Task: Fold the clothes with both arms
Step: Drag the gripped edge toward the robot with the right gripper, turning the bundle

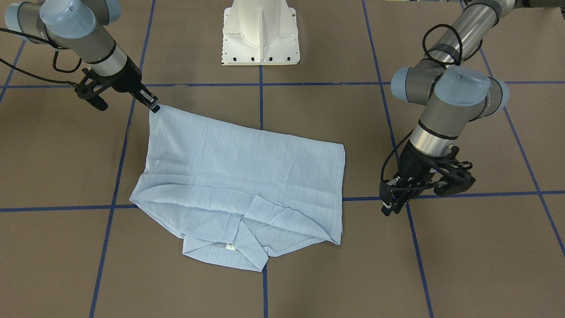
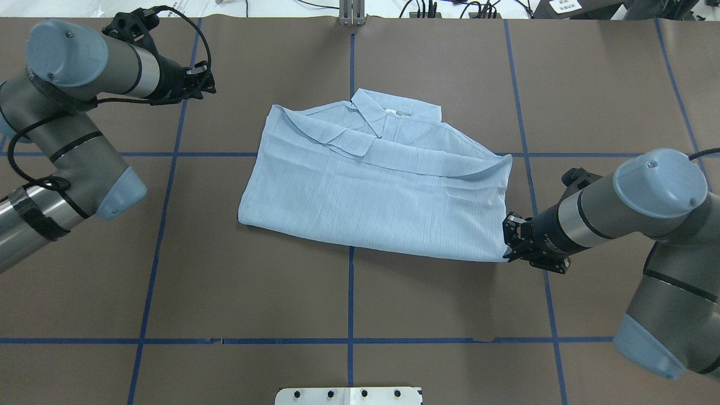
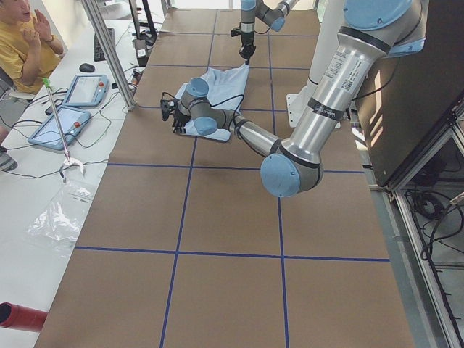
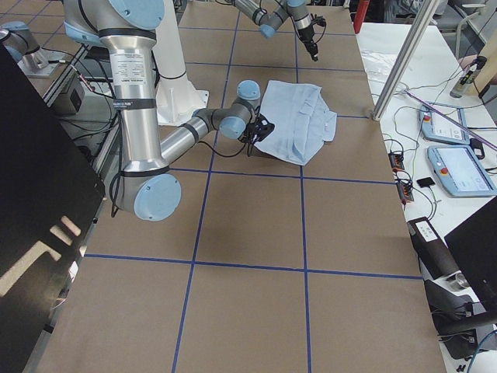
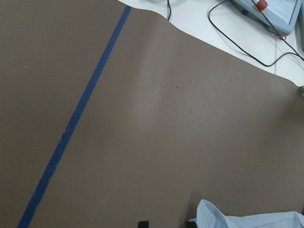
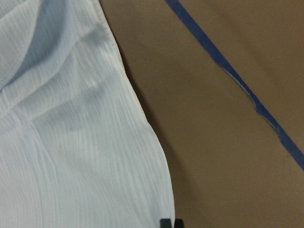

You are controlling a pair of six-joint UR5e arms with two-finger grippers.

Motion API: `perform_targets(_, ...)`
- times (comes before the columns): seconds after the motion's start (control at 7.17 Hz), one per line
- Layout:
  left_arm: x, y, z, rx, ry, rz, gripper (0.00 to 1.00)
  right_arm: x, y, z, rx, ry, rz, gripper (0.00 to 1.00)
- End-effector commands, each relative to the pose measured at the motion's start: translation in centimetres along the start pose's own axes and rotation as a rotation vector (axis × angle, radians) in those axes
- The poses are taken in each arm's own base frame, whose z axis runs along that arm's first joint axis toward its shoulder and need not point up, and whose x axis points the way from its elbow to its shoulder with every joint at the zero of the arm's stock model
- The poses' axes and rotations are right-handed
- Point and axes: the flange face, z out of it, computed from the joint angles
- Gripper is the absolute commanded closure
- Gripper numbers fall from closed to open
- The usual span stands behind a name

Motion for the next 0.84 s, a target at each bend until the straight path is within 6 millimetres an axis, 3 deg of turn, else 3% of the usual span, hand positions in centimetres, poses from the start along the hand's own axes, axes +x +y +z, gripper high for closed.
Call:
perform_targets(0.0,-1.3,1.5,-2.3,-0.047,0.027,0.008,0.63,1.3,3.4,0.3,-0.088,0.035,-0.039,1.00)
perform_targets(0.28,-1.8,1.6,-2.3,-0.050,0.021,0.005,0.63,3.5,8.9,1.7,-0.185,0.098,-0.114,1.00)
perform_targets(0.56,-2.2,2.8,-3.2,-0.128,0.037,-0.005,0.61,7.9,13.6,1.5,-0.278,0.185,-0.172,1.00)
perform_targets(0.7,-4.0,4.0,-4.1,-0.156,0.032,-0.006,0.60,9.3,16.2,2.8,-0.319,0.233,-0.194,0.87)
